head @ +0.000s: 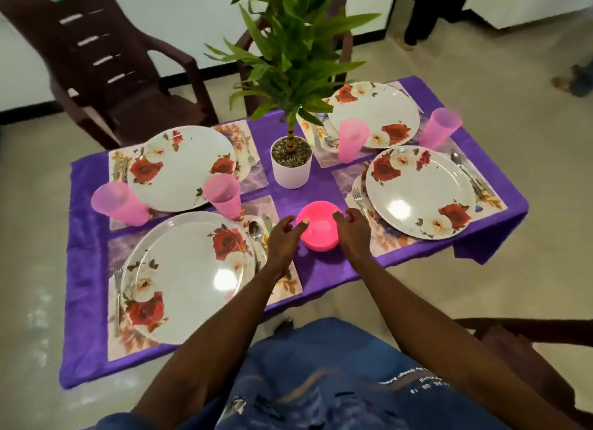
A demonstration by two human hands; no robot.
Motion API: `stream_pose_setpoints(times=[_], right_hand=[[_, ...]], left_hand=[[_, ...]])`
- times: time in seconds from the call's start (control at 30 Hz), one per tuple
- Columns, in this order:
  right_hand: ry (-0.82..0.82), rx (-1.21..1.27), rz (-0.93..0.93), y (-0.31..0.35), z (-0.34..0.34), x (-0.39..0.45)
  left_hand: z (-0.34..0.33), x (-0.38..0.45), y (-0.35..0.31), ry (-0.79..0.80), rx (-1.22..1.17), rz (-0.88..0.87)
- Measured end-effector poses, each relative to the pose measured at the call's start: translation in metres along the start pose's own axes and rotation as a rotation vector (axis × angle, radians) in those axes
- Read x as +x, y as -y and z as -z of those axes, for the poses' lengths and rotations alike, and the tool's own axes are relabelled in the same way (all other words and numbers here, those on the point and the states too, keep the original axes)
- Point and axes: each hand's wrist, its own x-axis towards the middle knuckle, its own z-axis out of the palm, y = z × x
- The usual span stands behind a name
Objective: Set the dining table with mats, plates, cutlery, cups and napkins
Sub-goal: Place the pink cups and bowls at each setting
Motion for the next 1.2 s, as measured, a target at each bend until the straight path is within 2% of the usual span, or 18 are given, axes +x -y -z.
stream_pose_setpoints(times=[0.1, 0.2, 0.43, 0.67, 0.97, 1.2], right_hand=[[0.021, -0.100, 0.127, 0.001, 0.005, 0.003], [0.073, -0.221, 0.288, 0.005, 0.012, 0.008], [0.137, -0.130, 0.266, 0.004, 0.020, 0.025], [0.123, 0.002, 0.401, 0.009, 0.037, 0.016], [0.373, -0.022, 0.546, 0.035, -0.009, -0.036], [0.468, -0.170, 0.495, 0.041, -0.077, -0.078]], left_hand=[[-0.003, -0.010, -0.008, -0.201, 0.079, -0.037], [-0.009, -0.013, -0.019, -0.273, 0.192, -0.068], [-0.024, -0.025, -0.039, -0.450, 0.325, -0.085], [-0.025, -0.043, -0.043, -0.611, 0.152, -0.110], [0.020, -0.083, -0.023, -0.878, -0.022, -0.119], [0.095, -0.089, 0.014, -0.882, -0.114, -0.045]])
